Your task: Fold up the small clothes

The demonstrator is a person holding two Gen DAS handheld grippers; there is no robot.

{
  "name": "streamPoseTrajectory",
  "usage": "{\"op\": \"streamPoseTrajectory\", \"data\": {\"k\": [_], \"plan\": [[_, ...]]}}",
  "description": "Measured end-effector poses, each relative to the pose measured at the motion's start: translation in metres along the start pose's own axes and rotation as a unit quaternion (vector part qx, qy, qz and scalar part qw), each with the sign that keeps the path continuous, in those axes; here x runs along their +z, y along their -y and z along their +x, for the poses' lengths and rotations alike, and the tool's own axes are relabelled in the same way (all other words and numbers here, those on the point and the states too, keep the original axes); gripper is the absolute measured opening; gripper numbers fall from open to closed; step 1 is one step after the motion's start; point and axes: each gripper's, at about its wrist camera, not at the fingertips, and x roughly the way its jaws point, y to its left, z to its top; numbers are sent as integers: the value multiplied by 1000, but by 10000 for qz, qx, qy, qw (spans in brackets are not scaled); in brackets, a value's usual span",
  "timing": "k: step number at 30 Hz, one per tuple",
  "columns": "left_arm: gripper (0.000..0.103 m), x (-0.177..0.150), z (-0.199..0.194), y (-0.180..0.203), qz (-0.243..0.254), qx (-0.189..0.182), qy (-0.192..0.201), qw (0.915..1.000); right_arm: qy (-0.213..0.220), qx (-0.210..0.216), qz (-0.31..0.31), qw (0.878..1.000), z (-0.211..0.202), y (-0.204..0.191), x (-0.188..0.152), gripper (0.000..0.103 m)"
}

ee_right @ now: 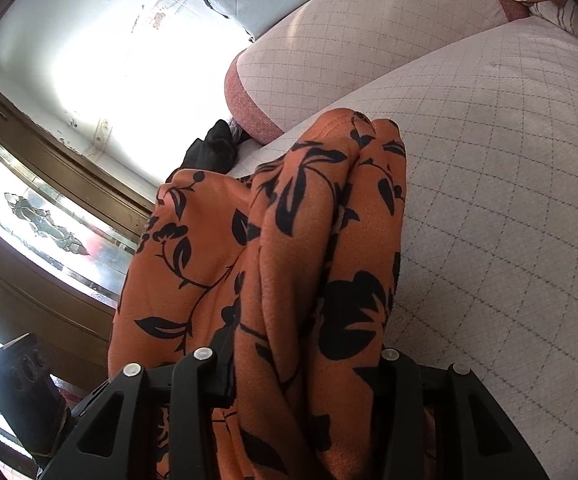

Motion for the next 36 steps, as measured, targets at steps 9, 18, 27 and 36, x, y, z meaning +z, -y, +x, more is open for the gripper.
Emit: {"op": "streamPoseTrajectory", "data": {"k": [9,18,27,36], "plan": [[38,-5,4,-7,-57,62,-127,9999,-76,-49,61,9999,8,3,-2,44],[69,-17,43,-24,-523,505,-1148,9907,-676,-719,415,9943,36,19,-6,60],[72,-11,3,-52,-906,1161,-426,9882,632,-445,148,9969,-31,12,6,61],[78,-35,12,-34,-48,2581,-446,9651,-534,-1155,-350,9913,10,7,-22,42]]}}
